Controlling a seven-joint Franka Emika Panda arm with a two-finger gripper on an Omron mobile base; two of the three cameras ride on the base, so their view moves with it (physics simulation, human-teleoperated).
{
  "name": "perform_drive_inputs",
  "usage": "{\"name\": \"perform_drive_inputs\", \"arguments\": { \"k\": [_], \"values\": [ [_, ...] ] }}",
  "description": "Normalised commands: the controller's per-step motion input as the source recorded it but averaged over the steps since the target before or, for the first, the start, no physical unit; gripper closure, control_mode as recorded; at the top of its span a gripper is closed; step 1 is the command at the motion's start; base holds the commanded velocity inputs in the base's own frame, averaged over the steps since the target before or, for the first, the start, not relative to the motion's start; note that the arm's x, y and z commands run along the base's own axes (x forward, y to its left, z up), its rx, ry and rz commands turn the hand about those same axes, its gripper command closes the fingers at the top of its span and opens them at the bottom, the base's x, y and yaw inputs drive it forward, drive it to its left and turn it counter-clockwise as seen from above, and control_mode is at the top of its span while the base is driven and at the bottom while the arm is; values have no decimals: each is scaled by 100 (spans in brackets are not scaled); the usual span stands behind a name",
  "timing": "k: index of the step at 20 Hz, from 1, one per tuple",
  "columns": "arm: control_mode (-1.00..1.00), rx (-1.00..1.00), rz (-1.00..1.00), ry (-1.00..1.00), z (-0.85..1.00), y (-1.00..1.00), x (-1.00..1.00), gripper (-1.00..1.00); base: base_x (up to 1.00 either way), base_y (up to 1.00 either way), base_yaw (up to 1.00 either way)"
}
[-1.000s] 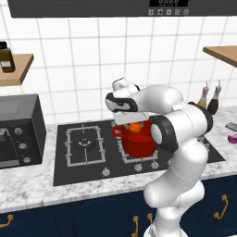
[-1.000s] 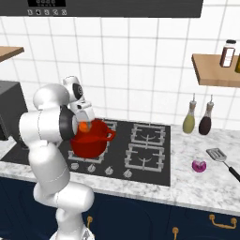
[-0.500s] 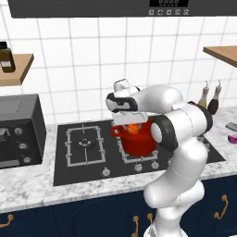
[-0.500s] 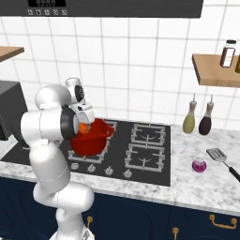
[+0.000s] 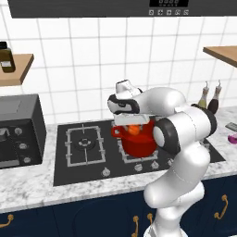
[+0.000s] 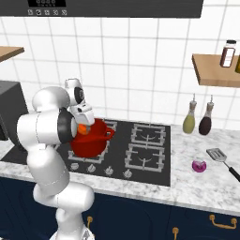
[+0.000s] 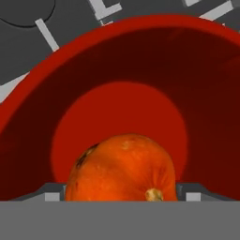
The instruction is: Put the squash and onion in the pot. Retrieve the spatula and lightly stir the vegetables in the pot.
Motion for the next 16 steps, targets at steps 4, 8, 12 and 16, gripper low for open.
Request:
{"name": "perform_drive_inputs", "arguments": {
  "k": [4,8,12,16],
  "values": [
    [-100,3,0,-20,-44,0,-14,-100,0,0,0],
    [-100,1,0,-3,-13,-13,-13,-100,0,0,0],
    [-100,3,4,0,0,-6,-16,-100,0,0,0],
    [-100,8,12,-2,12,-4,-47,-100,0,0,0]
  ]
}}
